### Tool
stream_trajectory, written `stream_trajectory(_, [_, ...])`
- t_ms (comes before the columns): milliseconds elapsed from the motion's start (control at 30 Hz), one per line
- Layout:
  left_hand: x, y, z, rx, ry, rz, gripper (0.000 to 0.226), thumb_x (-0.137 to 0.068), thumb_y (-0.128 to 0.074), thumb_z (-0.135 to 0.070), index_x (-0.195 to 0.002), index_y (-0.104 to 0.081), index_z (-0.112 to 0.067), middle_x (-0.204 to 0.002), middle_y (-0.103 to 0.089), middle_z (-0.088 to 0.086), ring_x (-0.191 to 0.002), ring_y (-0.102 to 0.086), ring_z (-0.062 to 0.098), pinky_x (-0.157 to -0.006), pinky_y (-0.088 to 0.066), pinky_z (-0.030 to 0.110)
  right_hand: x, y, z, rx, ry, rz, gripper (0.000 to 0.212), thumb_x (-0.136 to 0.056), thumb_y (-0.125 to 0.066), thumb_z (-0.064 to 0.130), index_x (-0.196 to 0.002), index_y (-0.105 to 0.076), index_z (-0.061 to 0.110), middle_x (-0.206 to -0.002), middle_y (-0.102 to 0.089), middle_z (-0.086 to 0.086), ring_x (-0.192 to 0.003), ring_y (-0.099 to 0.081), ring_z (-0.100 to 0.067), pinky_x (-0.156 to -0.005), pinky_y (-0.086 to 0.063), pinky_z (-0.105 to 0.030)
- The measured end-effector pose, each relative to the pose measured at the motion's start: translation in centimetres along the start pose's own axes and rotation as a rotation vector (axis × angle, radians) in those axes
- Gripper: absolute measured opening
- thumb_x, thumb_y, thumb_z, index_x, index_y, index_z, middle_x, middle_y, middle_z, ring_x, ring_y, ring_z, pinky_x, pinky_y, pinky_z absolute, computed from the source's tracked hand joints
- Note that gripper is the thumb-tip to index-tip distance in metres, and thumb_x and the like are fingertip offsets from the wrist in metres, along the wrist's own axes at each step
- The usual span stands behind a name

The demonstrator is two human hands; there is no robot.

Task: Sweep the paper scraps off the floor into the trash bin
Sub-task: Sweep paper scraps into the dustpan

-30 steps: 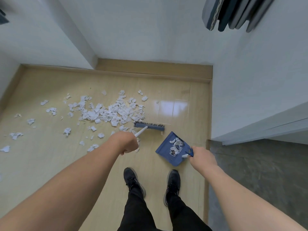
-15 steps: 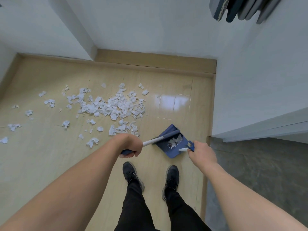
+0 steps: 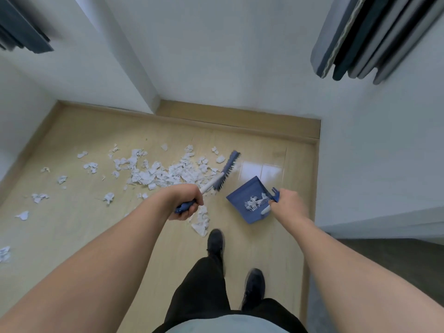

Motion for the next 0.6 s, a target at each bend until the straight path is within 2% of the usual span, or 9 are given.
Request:
stream_trajectory(100, [-1.2, 1.7, -3.1, 0.119, -0.035, -0.013, 0.005, -0.092, -0.048, -0.01, -0.096, -0.049, -0.006, -0.055, -0.044, 0.001, -0.042, -0.038, 0.01, -0.037, -0.03, 0.017, -2.6, 0.9, 2.6, 0.014, -0.004, -0.018, 0.013, -0.088, -0.055, 0.022, -0.078, -0.049, 0.019, -0.084, -0.057, -0.003, -0.076, -0.057, -0.026, -0.047, -0.03, -0.025])
stream_trajectory(167, [-2.3, 3.4, -4.7, 0.159, -0.055, -0.038, 0.006, -0.092, -0.048, -0.01, -0.096, -0.05, -0.006, -0.053, -0.044, 0.001, -0.041, -0.039, 0.009, -0.034, -0.031, 0.016, -3.8, 1.4, 4.1, 0.025, -0.004, -0.019, 0.023, -0.089, -0.055, 0.023, -0.07, -0.043, 0.023, -0.077, -0.053, 0.001, -0.073, -0.055, -0.024, -0.046, -0.029, -0.025])
stream_trajectory(300, [-6.2, 10.5, -10.3, 0.104, -0.057, -0.077, 0.006, -0.092, -0.049, -0.01, -0.095, -0.05, -0.005, -0.055, -0.045, 0.001, -0.041, -0.04, 0.009, -0.034, -0.032, 0.015, -8.8, 1.9, 8.1, -0.001, -0.038, -0.036, 0.028, -0.089, -0.055, 0.023, -0.065, -0.04, 0.024, -0.074, -0.053, 0.002, -0.07, -0.053, -0.023, -0.046, -0.027, -0.025])
stream_trajectory(467, [-10.9, 18.1, -17.4, -0.034, -0.038, -0.081, 0.002, -0.091, -0.046, -0.008, -0.09, -0.046, -0.006, -0.055, -0.043, 0.001, -0.045, -0.036, 0.011, -0.035, -0.031, 0.016, -14.7, 2.1, 12.1, 0.029, -0.072, 0.007, 0.01, -0.09, -0.053, 0.026, -0.086, -0.056, 0.017, -0.087, -0.063, -0.004, -0.078, -0.059, -0.027, -0.051, -0.035, -0.026])
stream_trajectory(600, [-15.7, 20.7, -22.2, -0.181, -0.01, -0.103, 0.013, -0.09, -0.044, -0.007, -0.102, -0.045, -0.005, -0.054, -0.044, 0.004, -0.04, -0.036, 0.011, -0.036, -0.032, 0.014, -18.6, 1.7, 13.7, 0.044, -0.112, 0.007, 0.012, -0.09, -0.055, 0.027, -0.089, -0.057, 0.015, -0.087, -0.063, -0.004, -0.077, -0.06, -0.026, -0.055, -0.039, -0.027])
Point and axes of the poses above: each hand's wrist, its own x-axis away from the middle knuckle, its own y-axis out of the back of the hand, z = x × y, the point moved 4 cm from there along -x, towards the middle knuckle
